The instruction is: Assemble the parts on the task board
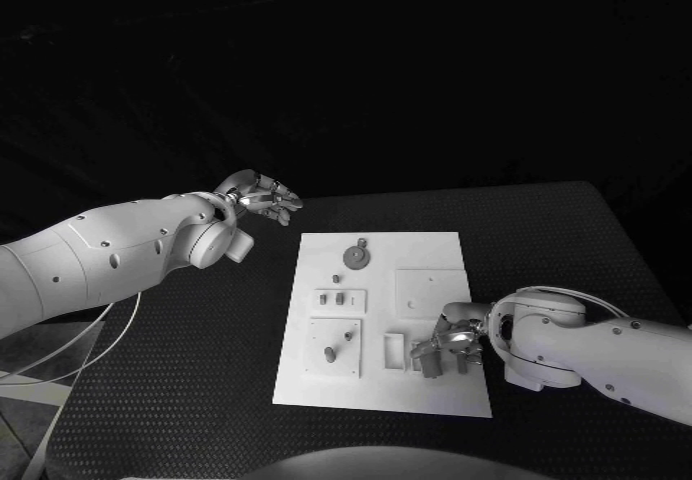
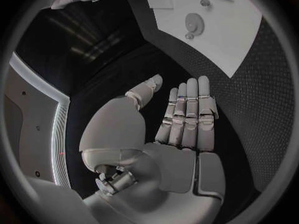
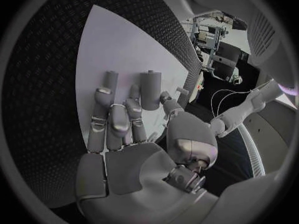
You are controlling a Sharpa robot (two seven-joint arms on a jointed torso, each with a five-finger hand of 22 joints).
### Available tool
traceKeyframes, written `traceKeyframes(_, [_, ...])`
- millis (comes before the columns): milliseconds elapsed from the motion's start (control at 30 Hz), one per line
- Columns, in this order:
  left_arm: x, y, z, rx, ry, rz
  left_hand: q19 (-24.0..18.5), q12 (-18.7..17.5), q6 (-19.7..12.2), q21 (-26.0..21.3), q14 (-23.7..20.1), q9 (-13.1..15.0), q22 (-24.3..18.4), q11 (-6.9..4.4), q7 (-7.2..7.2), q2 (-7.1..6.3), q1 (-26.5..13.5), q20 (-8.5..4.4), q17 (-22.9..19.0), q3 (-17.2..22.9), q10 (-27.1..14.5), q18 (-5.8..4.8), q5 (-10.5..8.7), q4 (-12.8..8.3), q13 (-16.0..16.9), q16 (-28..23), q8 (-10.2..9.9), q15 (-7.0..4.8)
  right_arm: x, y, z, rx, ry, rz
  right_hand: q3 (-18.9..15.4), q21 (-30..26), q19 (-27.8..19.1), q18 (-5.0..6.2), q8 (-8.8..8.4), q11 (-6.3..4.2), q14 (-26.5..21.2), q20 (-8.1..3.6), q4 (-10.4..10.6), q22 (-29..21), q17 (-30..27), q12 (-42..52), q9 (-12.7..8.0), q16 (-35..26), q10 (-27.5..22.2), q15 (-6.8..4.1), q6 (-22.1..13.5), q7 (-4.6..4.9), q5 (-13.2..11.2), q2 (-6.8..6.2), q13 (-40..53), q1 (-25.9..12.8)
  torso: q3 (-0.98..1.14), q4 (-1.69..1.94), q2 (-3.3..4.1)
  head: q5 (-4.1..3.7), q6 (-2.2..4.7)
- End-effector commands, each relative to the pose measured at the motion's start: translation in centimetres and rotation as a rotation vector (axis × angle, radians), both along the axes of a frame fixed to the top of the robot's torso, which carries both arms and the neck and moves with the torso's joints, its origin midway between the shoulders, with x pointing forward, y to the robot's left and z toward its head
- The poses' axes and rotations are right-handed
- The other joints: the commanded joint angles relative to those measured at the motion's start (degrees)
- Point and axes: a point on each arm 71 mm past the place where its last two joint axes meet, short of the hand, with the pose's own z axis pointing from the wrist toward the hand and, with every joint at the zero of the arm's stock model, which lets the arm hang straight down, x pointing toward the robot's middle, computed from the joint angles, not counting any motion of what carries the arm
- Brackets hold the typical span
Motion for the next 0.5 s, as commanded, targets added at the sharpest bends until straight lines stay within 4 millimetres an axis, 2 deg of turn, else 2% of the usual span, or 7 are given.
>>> traceKeyframes(33, [-0.1,-0.34,-0.04,-0.032,0.019,-0.009,-0.06,-0.08,-0.43,-0.26,0.31,0.01,-0.07,0.17,0.12,0.07,-0.58,0.42,0.09,0.08,-0.07,0.99,-0.22,0.33,-0.06,-0.24,-0.22,-0.01,-0.47,-0.36,-0.9,-0.042,0.014,0.01,-0.31,0.13,-0.21,1.2,-1.24,0.34,-0.09,0.12,-2.67,1.11,0.05,0.38,-3.84,-0.06,0.08,0.48,-1.75,2.46,-0.16,1.93,0.02,0.72,-0.1,-0.07,-0.02,0.15,0.05])
traceKeyframes(100, [-0.11,-0.4,-0.04,-0.032,0.019,-0.01,-0.07,-0.09,-0.44,-0.27,0.31,0.01,-0.07,0.17,0.12,0.06,-0.58,0.42,0.09,0.08,-0.08,0.99,-0.22,0.33,-0.07,-0.25,-0.23,-0.01,-0.48,-0.36,-0.89,-0.041,0.014,0.009,0.18,0.21,-0.19,1.2,-1.22,0.3,-0.03,0.04,-3.4,1.14,0.12,0.46,-3.83,-0.04,0.11,0.42,-1.6,2.4,-0.15,2.86,0.02,2.28,-0.11,-0.09,-0.01,0.17,0.04])
traceKeyframes(167, [-0.11,-0.4,-0.04,-0.032,0.019,-0.009,-0.07,-0.09,-0.45,-0.27,0.31,0.01,-0.07,0.17,0.12,0.06,-0.57,0.42,0.1,0.08,-0.08,0.99,-0.22,0.33,-0.07,-0.26,-0.23,-0.01,-0.53,-0.35,-0.85,-0.036,0.013,0.007,0.46,0.37,-0.29,1.2,-1.15,0.23,-0.07,0.07,-3.43,1.21,0.08,0.63,-3.79,-0.03,0.17,0.37,-1.29,2.35,-0.14,3.63,0.07,5.12,-0.08,-0.07,0.02,0.18,0.02])
traceKeyframes(300, [-0.11,-0.22,-0.03,-0.031,0.018,-0.004,-0.08,-0.09,-0.46,-0.27,0.31,0.01,-0.07,0.17,0.12,0.07,-0.56,0.42,0.12,0.09,-0.09,0.99,-0.22,0.33,-0.07,-0.28,-0.23,-0.01,-0.64,-0.37,-0.78,-0.03,0.013,0.007,0.57,0.55,-0.41,1.2,-1.07,0.18,-0.02,0.2,-3.46,1.24,0.27,0.84,-3.72,0.0,0.33,0.34,-0.96,2.28,-0.15,4.95,0.17,8.05,-0.02,-0.01,0.02,0.17,-0.08])
traceKeyframes(367, [-0.11,-0.12,-0.03,-0.03,0.018,-0.002,-0.08,-0.09,-0.46,-0.27,0.3,0.01,-0.07,0.17,0.12,0.06,-0.55,0.42,0.13,0.09,-0.1,0.99,-0.22,0.33,-0.08,-0.29,-0.24,-0.01,-0.69,-0.49,-0.73,-0.027,0.012,0.005,3.87,0.47,-0.2,1.19,-1.08,0.12,0.08,0.54,-2.57,1.01,0.23,0.9,-3.8,-0.14,0.59,0.38,-0.52,2.26,-0.23,4.48,0.11,9.94,-0.01,-0.03,0.01,0.18,-0.12])
traceKeyframes(500, [-0.11,0.0,-0.06,-0.029,0.023,-0.001,-0.09,-0.09,-0.47,-0.28,0.3,0.01,-0.07,0.18,0.13,0.05,-0.54,0.42,0.14,0.09,-0.11,0.99,-0.22,0.33,-0.08,-0.3,-0.24,-0.01,-0.84,-0.88,-0.53,-0.025,0.016,-0.003,6.39,0.51,0.06,1.2,-1.13,0.17,0.24,0.97,-2.3,0.99,0.21,0.96,-3.9,-0.2,0.78,0.38,-0.07,2.29,-0.17,4.09,-0.05,8.89,-0.03,-0.05,-0.01,0.22,-0.19])
